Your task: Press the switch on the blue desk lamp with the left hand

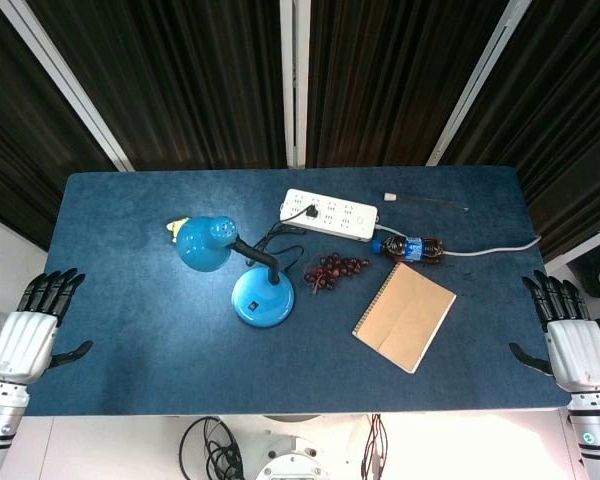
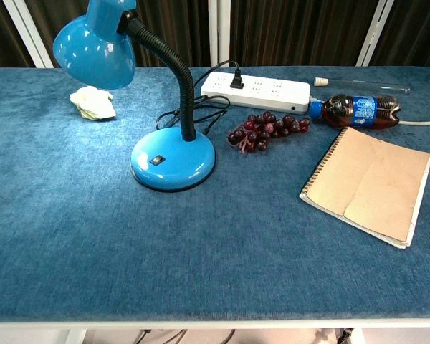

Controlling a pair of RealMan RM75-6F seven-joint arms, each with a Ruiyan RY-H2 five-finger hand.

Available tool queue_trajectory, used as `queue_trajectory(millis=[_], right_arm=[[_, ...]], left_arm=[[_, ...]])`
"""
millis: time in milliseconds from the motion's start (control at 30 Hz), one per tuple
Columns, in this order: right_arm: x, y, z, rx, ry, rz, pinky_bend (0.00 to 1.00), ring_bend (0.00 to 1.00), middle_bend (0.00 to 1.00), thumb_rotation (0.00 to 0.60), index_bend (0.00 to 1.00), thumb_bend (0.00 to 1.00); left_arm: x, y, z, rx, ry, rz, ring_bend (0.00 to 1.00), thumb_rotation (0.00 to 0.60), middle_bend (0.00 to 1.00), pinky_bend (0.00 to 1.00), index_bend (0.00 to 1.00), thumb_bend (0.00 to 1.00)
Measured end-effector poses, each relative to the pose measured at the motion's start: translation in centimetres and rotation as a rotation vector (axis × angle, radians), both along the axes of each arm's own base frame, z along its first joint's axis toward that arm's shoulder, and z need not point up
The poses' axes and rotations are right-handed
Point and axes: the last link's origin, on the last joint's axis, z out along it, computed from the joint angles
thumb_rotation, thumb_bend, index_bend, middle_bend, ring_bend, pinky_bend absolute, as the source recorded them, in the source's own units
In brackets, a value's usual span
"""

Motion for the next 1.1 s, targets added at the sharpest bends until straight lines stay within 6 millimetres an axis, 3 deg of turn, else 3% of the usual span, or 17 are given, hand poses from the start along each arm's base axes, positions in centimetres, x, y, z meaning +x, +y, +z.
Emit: queue_trajectory(millis=[533,633,700,833,933,1100], right_arm=[[-0.2,0.1,0.3,-0.010,-0.010,-0.001,0.00,0.00,0.00,0.600,0.00,0.07],[-0.2,0.1,0.2,-0.002,-0.008,-0.003,0.00,0.00,0.00,0.600,0.00,0.07],[-0.3,0.1,0.2,0.000,-0.006,-0.003,0.00,0.00,0.00,0.600,0.00,0.07],[-0.4,0.1,0.2,-0.003,-0.012,-0.003,0.00,0.00,0.00,0.600,0.00,0.07],[-0.3,0.2,0.2,-0.003,-0.013,0.000,0.00,0.00,0.00,0.600,0.00,0.07],[-0.3,0.4,0.1,0.000,-0.014,-0.002,0.00,0.00,0.00,0.600,0.00,0.07]], left_arm=[[0.6,-0.2,-0.2,-0.026,0.013,-0.017,0.00,0.600,0.02,0.00,0.00,0.15],[0.9,0.0,-0.8,-0.056,0.018,-0.022,0.02,0.600,0.07,0.08,0.00,0.15],[1.3,0.2,-1.4,-0.080,0.020,-0.035,0.15,0.600,0.19,0.26,0.00,0.17],[2.1,0.8,-2.9,-0.134,0.011,-0.060,0.58,0.600,0.60,0.66,0.01,0.31],[2.8,1.2,-4.3,-0.200,0.015,-0.078,0.73,0.600,0.76,0.79,0.03,0.37],[4.5,2.0,-7.9,-0.350,0.038,-0.121,0.78,0.600,0.82,0.83,0.04,0.42]])
